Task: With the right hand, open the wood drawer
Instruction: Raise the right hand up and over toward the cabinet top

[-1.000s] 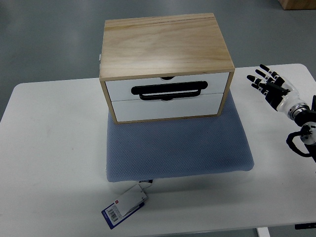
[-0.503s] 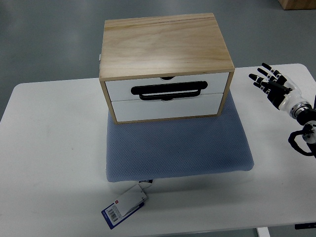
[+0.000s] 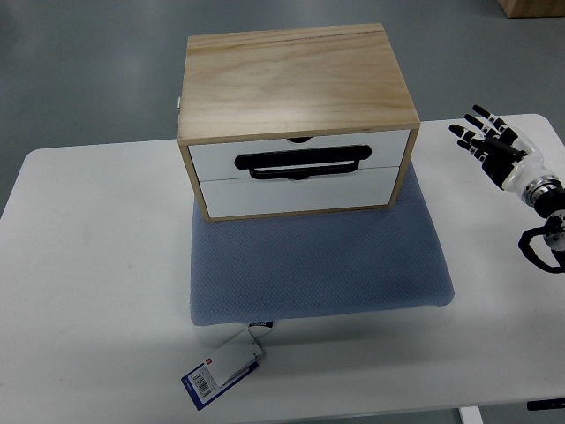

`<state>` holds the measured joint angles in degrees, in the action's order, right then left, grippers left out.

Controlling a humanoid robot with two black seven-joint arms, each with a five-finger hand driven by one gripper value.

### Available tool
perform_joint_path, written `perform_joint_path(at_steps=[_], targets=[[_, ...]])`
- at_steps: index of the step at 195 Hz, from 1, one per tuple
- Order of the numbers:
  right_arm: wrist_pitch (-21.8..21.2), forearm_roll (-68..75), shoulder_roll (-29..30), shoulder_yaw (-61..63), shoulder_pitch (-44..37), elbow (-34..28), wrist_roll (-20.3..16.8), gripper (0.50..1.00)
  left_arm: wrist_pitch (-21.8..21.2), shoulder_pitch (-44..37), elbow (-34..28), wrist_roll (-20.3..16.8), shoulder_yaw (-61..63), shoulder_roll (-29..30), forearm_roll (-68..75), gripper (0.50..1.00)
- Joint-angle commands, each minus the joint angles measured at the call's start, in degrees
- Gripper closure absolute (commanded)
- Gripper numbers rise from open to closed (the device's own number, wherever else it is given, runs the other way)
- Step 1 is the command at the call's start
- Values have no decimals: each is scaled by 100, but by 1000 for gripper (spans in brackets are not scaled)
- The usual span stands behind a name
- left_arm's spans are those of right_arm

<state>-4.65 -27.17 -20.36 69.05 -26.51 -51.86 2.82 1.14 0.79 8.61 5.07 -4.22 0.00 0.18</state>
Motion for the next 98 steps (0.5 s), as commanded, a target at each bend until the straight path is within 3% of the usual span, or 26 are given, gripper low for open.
perform_joint_path(at_steps=[1, 32, 63, 98], targets=[[0, 1, -30, 12, -3, 0, -1, 568, 0, 0, 0, 3, 0, 0, 0, 500], [0, 1, -56, 21, -12, 0, -1, 568, 0, 0, 0, 3, 0, 0, 0, 500], [0, 133, -469, -172, -179, -17, 43, 570, 0, 0, 0, 3, 0, 0, 0, 500], [79, 1258, -1436, -1253, -742, -17, 315, 570, 0, -8, 0, 3, 0, 0, 0, 500]])
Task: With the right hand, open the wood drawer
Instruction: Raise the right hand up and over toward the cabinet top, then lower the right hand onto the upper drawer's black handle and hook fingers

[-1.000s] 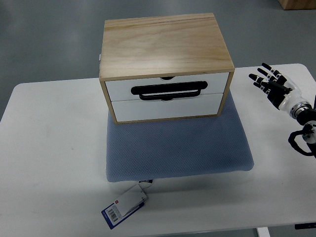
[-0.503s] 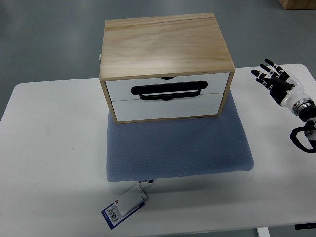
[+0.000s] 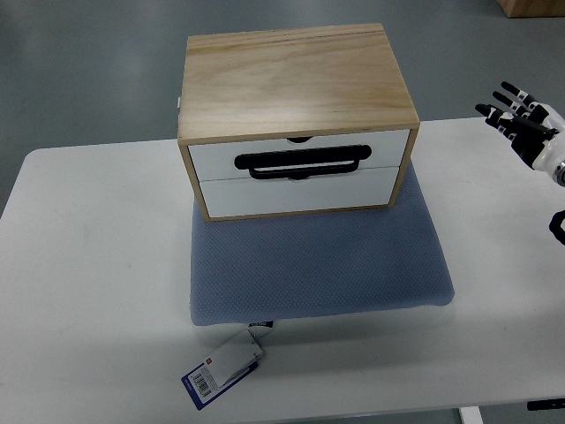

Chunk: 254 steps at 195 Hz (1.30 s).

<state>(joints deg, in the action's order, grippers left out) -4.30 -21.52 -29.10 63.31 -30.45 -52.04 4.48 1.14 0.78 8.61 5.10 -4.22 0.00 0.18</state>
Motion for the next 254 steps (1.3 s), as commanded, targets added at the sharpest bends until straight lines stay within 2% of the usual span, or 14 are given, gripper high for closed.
perform_joint_path(at_steps=[1, 32, 41, 42, 61, 103, 113, 117, 180, 181, 198, 231, 232, 254], targets=[[43, 780, -623, -793, -408, 1, 167, 570, 0, -7, 0, -9, 0, 0, 0, 500], [-44, 2046, -1581, -2603, -1489, -78, 615, 570, 0, 1, 0, 0, 0, 0, 0, 500], [-44, 2047, -1581, -2605, -1490, -78, 615, 570, 0, 2, 0, 0, 0, 0, 0, 500], [-105, 2282, -1903, -3153, -1916, -183, 702, 570, 0, 2, 0, -9, 0, 0, 0, 500], [-580, 2310, -2346, -4019, -2764, -465, 721, 570, 0, -7, 0, 0, 0, 0, 0, 500], [-1582, 2179, -2741, -5083, -4240, -1106, 685, 570, 0, 2, 0, 0, 0, 0, 0, 500], [-1582, 2178, -2741, -5083, -4241, -1107, 685, 570, 0, 2, 0, 0, 0, 0, 0, 500], [-1776, 2003, -2741, -5452, -4698, -1265, 668, 570, 0, 2, 0, 0, 0, 0, 0, 500], [-2189, 1554, -2320, -7395, -6614, -1880, 641, 572, 0, 2, 0, 0, 0, 0, 0, 500], [-2180, 1554, -2128, -7786, -6962, -1967, 633, 572, 0, -7, 0, -9, 0, 0, 0, 500], [-2136, 1502, -1758, -8413, -7501, -2047, 633, 572, 0, 2, 0, 0, 0, 0, 0, 500], [-2119, 1493, -1291, -8880, -7915, -2117, 624, 572, 0, 2, 0, 0, 0, 0, 0, 500], [-2093, 1493, -1022, -9063, -8072, -2117, 624, 574, 0, 2, 0, 0, 0, 0, 0, 500], [-2075, 1493, -553, -9477, -8372, -2117, 615, 574, 0, 2, 0, 0, 0, 0, 0, 500]])
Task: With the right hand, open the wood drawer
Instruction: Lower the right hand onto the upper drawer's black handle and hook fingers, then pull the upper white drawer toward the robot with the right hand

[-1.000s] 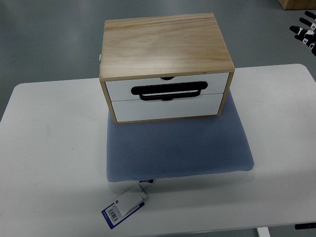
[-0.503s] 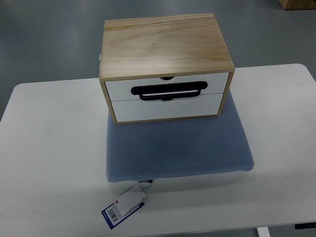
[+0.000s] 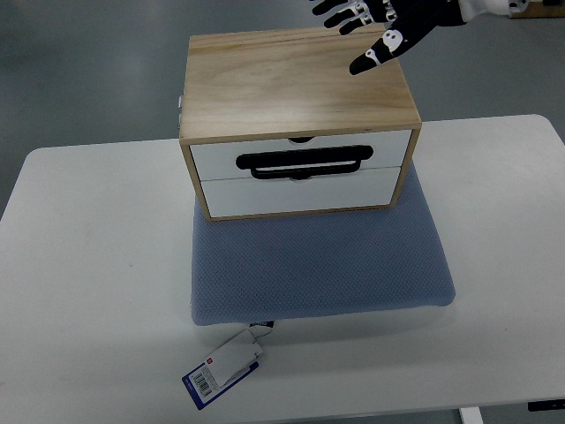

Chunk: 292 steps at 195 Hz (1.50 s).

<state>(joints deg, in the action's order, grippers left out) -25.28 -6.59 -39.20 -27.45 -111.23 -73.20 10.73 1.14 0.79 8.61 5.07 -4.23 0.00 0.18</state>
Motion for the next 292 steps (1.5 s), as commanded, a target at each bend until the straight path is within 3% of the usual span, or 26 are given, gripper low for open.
perform_joint_path(at_steps=[1, 53, 137, 164, 171, 200, 292], targets=[[23, 0, 457, -401, -294, -1, -10, 574, 0, 0, 0, 2, 1, 0, 0, 500], [-3, 35, 1292, -981, -628, -36, -229, 574, 0, 0, 0, 2, 1, 0, 0, 500], [-231, 35, 1670, -1262, -681, -344, -458, 574, 0, 0, 0, 2, 1, 0, 0, 500], [-38, 35, 1846, -1350, -602, -344, -537, 574, 0, -9, 0, 2, 1, 0, 0, 500], [208, 35, 1986, -1412, -558, -344, -616, 574, 0, 0, 0, 2, 1, 0, 0, 500], [524, 44, 2109, -1429, -417, -344, -686, 576, 0, 0, 0, 2, 1, 0, 0, 500], [955, 53, 2127, -1596, -259, -335, -827, 579, 0, 0, 0, -6, 1, 0, 0, 500]])
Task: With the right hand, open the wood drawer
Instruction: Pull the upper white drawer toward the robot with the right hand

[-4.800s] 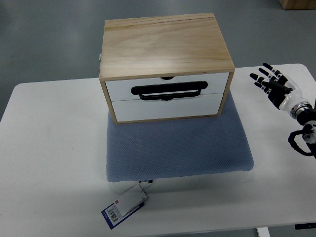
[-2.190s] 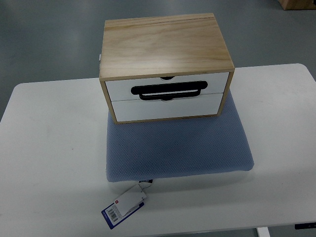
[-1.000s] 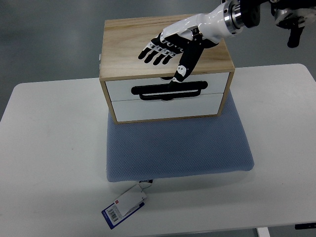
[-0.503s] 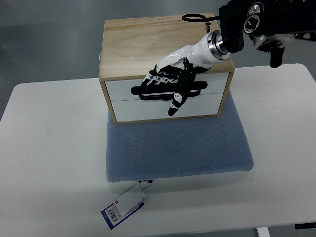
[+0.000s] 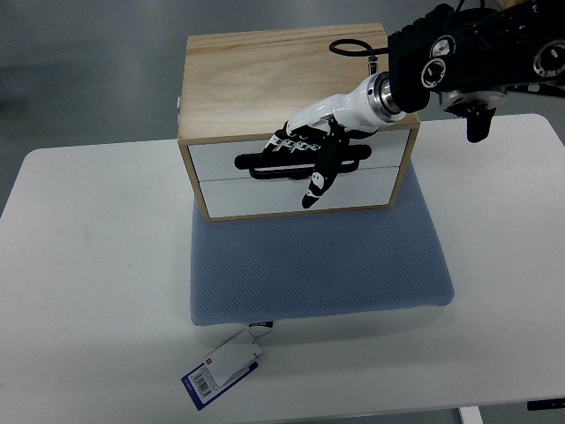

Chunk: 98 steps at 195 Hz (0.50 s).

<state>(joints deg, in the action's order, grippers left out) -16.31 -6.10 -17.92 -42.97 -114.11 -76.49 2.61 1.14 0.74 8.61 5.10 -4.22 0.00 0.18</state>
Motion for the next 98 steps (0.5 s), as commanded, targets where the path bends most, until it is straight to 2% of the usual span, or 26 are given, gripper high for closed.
perform_joint_path(at_steps=[1, 98], targets=[[58, 3, -1, -45, 29, -7, -15, 579, 0, 5, 0, -9, 0, 0, 0, 500], [-109, -23, -27, -124, 99, -16, -50, 579, 0, 5, 0, 0, 0, 0, 0, 500]])
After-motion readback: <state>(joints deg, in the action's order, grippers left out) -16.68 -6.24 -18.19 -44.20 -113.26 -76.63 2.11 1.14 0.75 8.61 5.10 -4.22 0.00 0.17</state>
